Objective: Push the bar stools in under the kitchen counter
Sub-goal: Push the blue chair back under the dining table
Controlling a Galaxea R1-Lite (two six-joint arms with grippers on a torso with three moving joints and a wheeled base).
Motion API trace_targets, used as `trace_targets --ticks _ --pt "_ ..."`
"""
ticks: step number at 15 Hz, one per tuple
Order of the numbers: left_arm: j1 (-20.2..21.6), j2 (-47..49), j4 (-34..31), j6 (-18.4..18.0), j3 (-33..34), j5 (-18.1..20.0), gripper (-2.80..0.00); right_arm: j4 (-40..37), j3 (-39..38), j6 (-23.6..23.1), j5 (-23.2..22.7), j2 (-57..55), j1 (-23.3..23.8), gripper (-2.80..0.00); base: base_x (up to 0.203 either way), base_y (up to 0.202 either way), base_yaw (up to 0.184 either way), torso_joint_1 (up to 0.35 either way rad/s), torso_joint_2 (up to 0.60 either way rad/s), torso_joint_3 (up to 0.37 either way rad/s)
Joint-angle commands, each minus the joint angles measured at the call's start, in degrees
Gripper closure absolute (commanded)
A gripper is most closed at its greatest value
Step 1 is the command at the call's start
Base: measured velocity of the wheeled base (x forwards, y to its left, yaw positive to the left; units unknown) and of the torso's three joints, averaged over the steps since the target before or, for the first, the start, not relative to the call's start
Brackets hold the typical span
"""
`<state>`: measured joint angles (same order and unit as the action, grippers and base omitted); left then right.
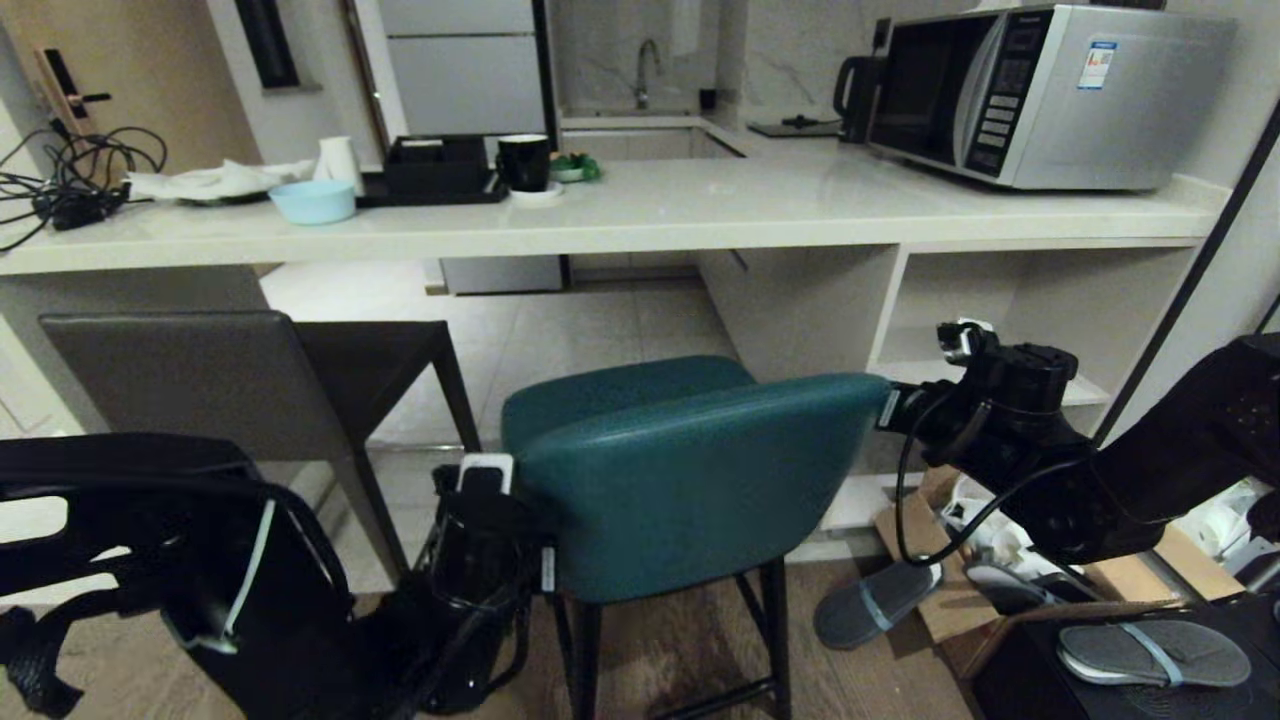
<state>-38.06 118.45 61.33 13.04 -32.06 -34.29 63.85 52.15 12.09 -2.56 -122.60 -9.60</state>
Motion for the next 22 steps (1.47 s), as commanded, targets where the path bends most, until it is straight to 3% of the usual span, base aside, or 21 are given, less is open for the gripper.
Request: trace_targets --ticks 1,3,9,11,15,20,22 --pt "4.3 1.3 0.5 -2.6 -4.0 1.2 0.0 0.5 -1.1 0.0 0.2 2.4 -1.2 0.0 0.0 0.0 0.0 0.0 0.0 0.0" --pt "6.7 2.4 0.5 -4.7 -6.1 1.6 0.0 0.6 -2.9 -0.1 0.1 3.7 -2.4 0.0 0.0 0.0 0.0 0.0 0.0 0.0" --pt "14.0 5.3 0.6 -5.8 -6.6 2.5 0.0 4.7 -8.9 -0.4 0.2 5.0 -8.2 0.0 0.0 0.0 0.0 0.0 0.0 0.0" --pt "13.7 3.7 0.9 -6.0 -5.4 3.8 0.0 4.8 -9.9 -0.6 0.3 5.6 -10.4 0.0 0.0 0.0 0.0 0.0 0.0 0.0" --pt "9.4 -5.3 0.9 -5.7 -0.4 5.5 0.0 4.5 -6.7 -0.6 0.5 2.6 -7.4 0.0 0.0 0.0 0.0 0.0 0.0 0.0" --pt "11.3 -12.6 0.8 -5.8 3.5 5.4 0.0 4.4 -6.1 -0.6 0.5 2.7 -5.6 0.0 0.0 0.0 0.0 0.0 0.0 0.0" --pt "11.6 -16.1 0.9 -6.4 8.0 4.8 0.0 4.4 -6.1 -0.6 0.5 3.0 -5.6 0.0 0.0 0.0 0.0 0.0 0.0 0.0"
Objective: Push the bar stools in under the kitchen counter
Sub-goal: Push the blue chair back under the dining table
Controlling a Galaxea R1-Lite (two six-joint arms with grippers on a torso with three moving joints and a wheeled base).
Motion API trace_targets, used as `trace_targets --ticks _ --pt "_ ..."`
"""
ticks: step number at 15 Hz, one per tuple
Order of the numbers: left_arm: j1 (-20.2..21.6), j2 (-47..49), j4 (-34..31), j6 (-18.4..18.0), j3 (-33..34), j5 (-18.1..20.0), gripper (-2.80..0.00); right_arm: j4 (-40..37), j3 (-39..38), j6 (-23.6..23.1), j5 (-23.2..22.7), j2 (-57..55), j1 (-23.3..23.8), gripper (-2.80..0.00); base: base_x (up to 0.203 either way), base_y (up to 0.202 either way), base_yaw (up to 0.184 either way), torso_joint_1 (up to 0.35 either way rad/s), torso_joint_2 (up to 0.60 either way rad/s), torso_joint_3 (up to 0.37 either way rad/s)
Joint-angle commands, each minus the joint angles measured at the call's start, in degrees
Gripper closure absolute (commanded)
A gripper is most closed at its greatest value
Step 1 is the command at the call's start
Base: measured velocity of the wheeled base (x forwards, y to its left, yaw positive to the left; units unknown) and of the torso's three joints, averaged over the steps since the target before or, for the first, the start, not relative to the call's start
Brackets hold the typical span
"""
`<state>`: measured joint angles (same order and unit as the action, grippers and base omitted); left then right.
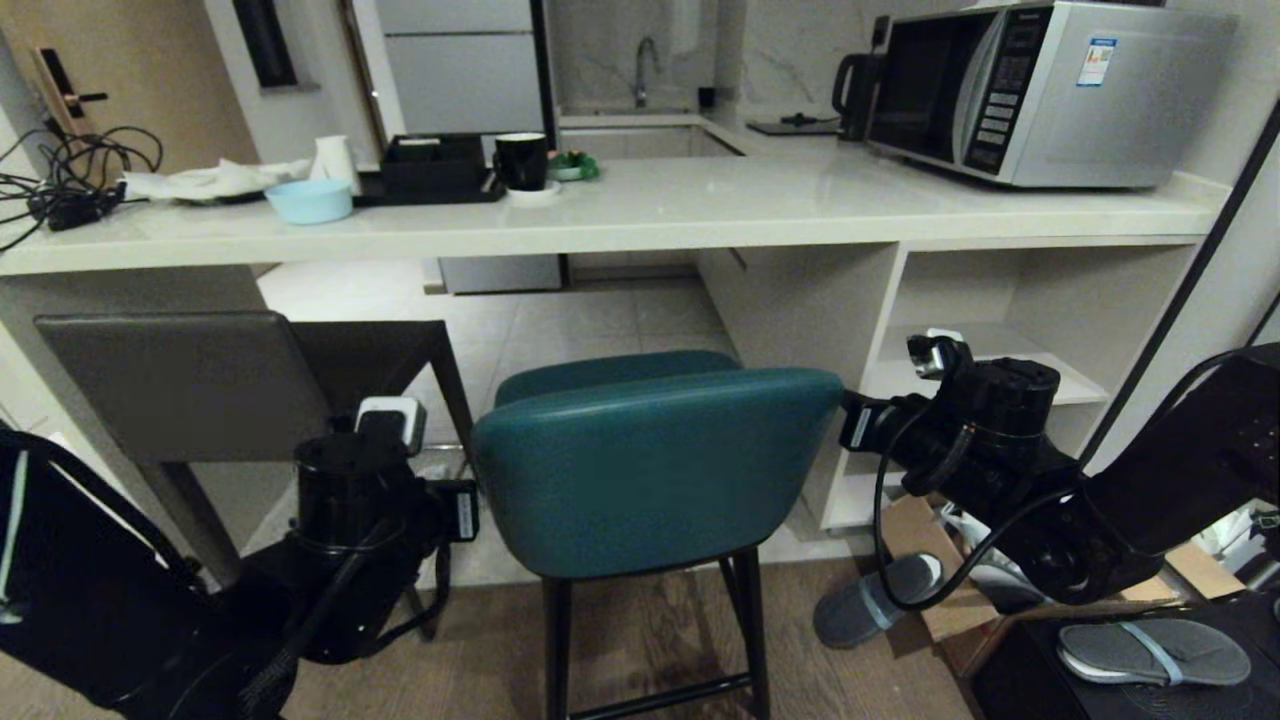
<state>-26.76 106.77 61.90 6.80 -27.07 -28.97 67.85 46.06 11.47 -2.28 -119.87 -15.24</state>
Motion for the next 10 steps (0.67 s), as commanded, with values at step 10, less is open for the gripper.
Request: trace_targets --ticks 10 --pt "12.7 14.0 24.1 -9.8 -5.0 21.3 0.0 0.5 -3.0 -0.4 0.2 3.0 -1.7 0.0 0.0 0.0 0.0 0.0 0.0 0.0"
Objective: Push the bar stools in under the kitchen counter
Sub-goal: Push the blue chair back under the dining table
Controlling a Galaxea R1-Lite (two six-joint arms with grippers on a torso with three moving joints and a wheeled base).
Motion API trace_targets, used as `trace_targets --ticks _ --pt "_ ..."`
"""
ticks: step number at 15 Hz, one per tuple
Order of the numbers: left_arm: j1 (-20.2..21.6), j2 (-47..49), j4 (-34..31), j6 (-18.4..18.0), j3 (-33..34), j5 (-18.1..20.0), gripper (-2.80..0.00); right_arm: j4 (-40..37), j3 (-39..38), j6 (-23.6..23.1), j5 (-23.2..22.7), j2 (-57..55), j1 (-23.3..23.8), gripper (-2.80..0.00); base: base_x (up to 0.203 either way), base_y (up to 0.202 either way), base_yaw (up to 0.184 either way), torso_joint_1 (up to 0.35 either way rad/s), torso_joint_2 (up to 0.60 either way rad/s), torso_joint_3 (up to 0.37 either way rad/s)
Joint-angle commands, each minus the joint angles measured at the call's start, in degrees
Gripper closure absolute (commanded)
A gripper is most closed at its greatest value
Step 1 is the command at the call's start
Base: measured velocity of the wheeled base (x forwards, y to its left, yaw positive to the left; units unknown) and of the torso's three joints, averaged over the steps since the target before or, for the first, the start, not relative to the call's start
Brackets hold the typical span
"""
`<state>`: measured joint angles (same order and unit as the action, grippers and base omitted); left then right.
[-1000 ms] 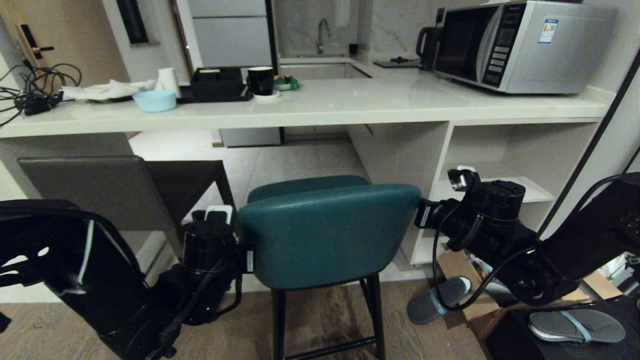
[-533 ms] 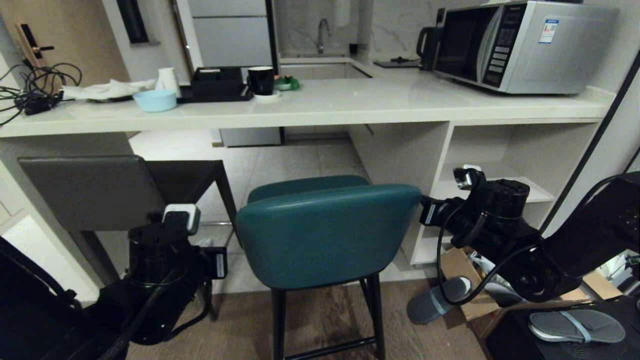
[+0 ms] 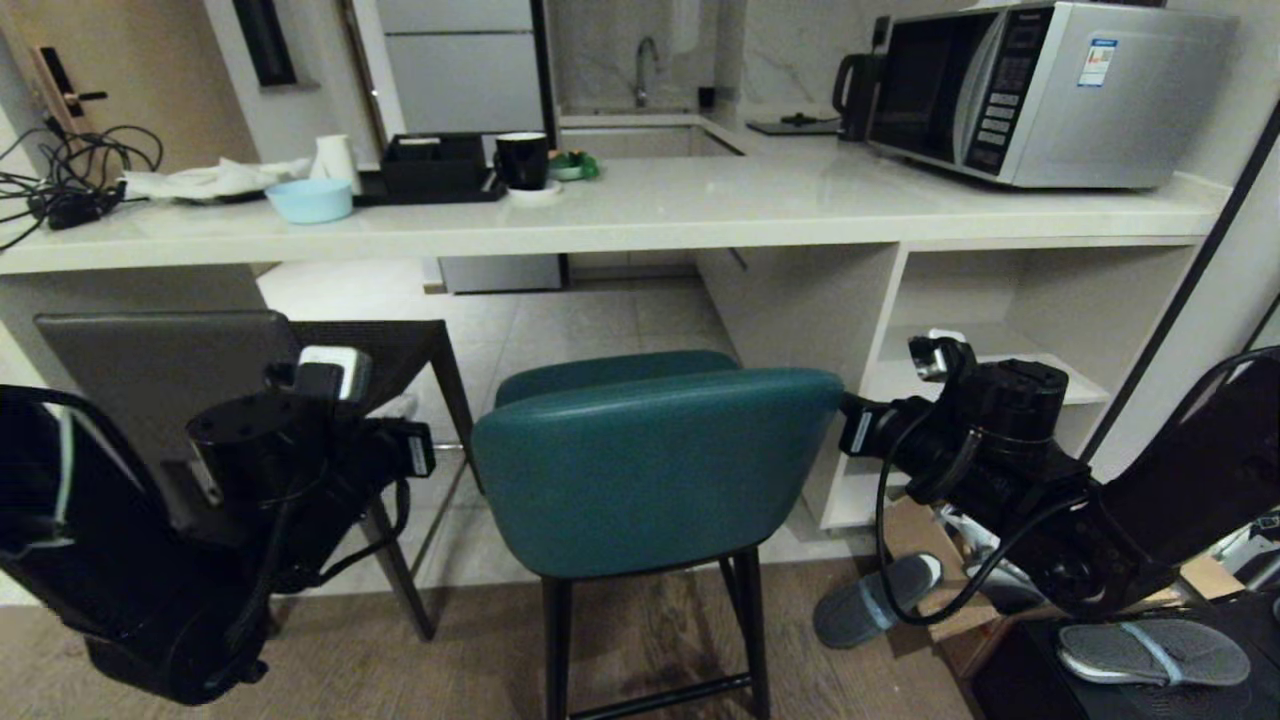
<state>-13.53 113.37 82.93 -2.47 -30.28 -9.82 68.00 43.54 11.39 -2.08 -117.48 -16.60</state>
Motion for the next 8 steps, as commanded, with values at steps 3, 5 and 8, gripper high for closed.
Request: trace_targets --ticks 3,5,8 --pt "-5.8 11.4 4.7 -2.4 -2.2 4.1 0.0 0.7 -0.7 -6.8 0.1 -0.8 -1.7 0.0 0.0 0.0 0.0 0.0 0.0 0.0" --pt "-9.5 13.0 4.7 -2.5 -2.7 3.5 0.0 0.4 2.2 -6.9 0.3 -2.4 -2.9 0.0 0.0 0.0 0.0 0.0 0.0 0.0" --pt "-12.6 14.0 4.7 -2.5 -3.5 0.8 0.0 -2.7 9.0 -7.0 2.8 -4.4 -4.3 0.0 0.0 0.0 0.0 0.0 0.0 0.0"
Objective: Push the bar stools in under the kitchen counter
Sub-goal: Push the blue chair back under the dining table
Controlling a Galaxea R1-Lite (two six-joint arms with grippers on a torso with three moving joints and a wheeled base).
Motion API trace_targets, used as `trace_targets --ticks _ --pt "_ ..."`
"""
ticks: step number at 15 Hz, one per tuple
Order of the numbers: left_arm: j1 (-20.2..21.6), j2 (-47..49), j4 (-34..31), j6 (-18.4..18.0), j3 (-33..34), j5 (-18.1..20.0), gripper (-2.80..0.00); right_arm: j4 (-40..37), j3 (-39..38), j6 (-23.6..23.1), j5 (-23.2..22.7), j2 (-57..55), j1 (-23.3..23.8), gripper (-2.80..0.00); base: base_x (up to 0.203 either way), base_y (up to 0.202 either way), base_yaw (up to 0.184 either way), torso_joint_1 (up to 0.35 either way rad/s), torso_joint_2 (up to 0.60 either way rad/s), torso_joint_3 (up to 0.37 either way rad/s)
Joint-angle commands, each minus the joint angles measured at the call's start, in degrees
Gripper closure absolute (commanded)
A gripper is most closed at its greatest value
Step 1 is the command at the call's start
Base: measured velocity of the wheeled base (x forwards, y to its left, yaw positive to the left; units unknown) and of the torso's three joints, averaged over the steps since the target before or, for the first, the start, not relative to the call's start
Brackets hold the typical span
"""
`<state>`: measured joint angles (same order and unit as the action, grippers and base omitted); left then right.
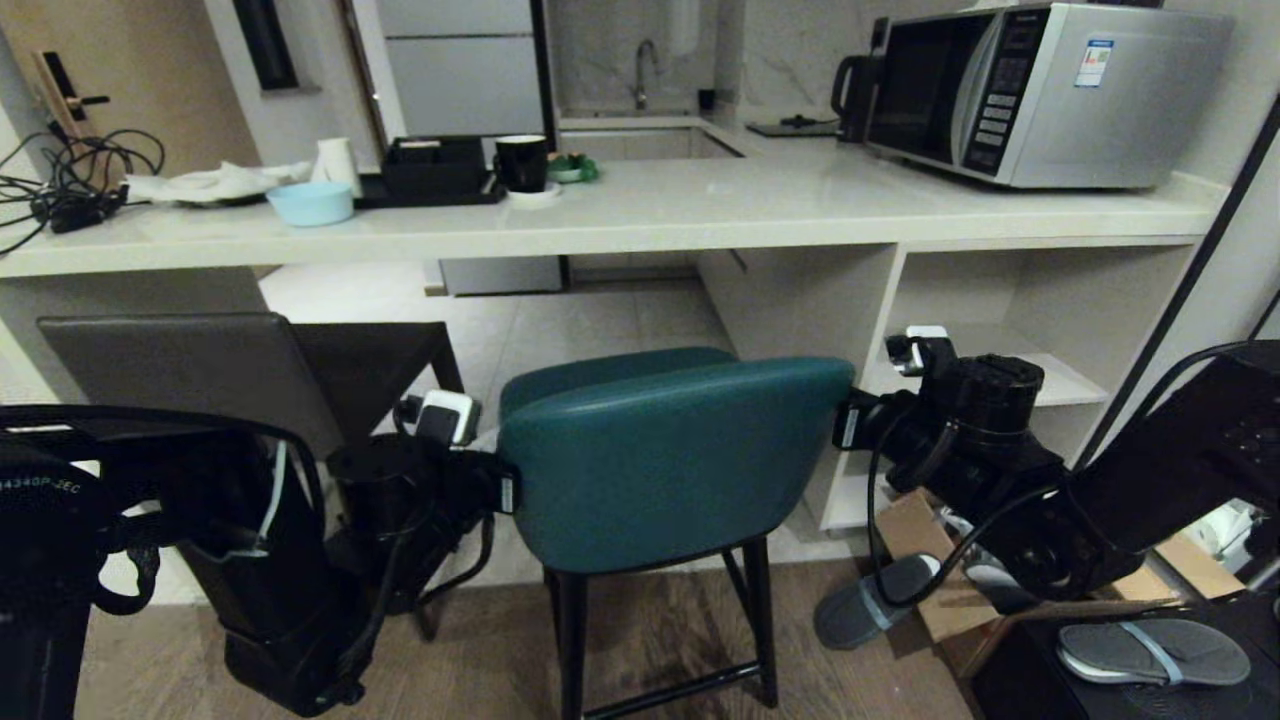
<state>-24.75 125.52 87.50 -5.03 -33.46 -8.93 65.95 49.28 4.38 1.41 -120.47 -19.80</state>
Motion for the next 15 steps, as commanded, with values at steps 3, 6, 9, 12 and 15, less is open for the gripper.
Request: trace_targets --ticks 3,6,9,12,15 --pt "-1.5 2.9 0.2 0.0 -0.3 -1.2 0.0 -6.9 10.5 0.1 -0.1 -1.4 -1.6 0.0 0.0 0.0 0.0 0.0 0.0 0.0" --pt "-1.8 3.5 0.2 0.0 -0.3 -2.1 0.0 -9.1 12.2 0.2 0.1 -1.7 -1.7 0.0 0.0 0.0 0.0 0.0 0.0 0.0" --pt "-1.5 0.4 0.2 0.0 2.6 -6.0 0.0 -8.5 8.8 0.5 2.7 -1.7 -0.5 0.0 0.0 0.0 0.0 0.0 0.0 0.0" --pt "1.0 -3.1 0.2 0.2 9.6 -11.5 0.0 -8.5 8.3 1.2 3.2 -1.8 1.1 0.0 0.0 0.0 0.0 0.0 0.0 0.0" --pt "0.4 -7.7 0.2 1.6 16.5 -13.9 0.0 -8.4 8.6 1.2 3.2 -1.7 1.1 0.0 0.0 0.0 0.0 0.0 0.0 0.0"
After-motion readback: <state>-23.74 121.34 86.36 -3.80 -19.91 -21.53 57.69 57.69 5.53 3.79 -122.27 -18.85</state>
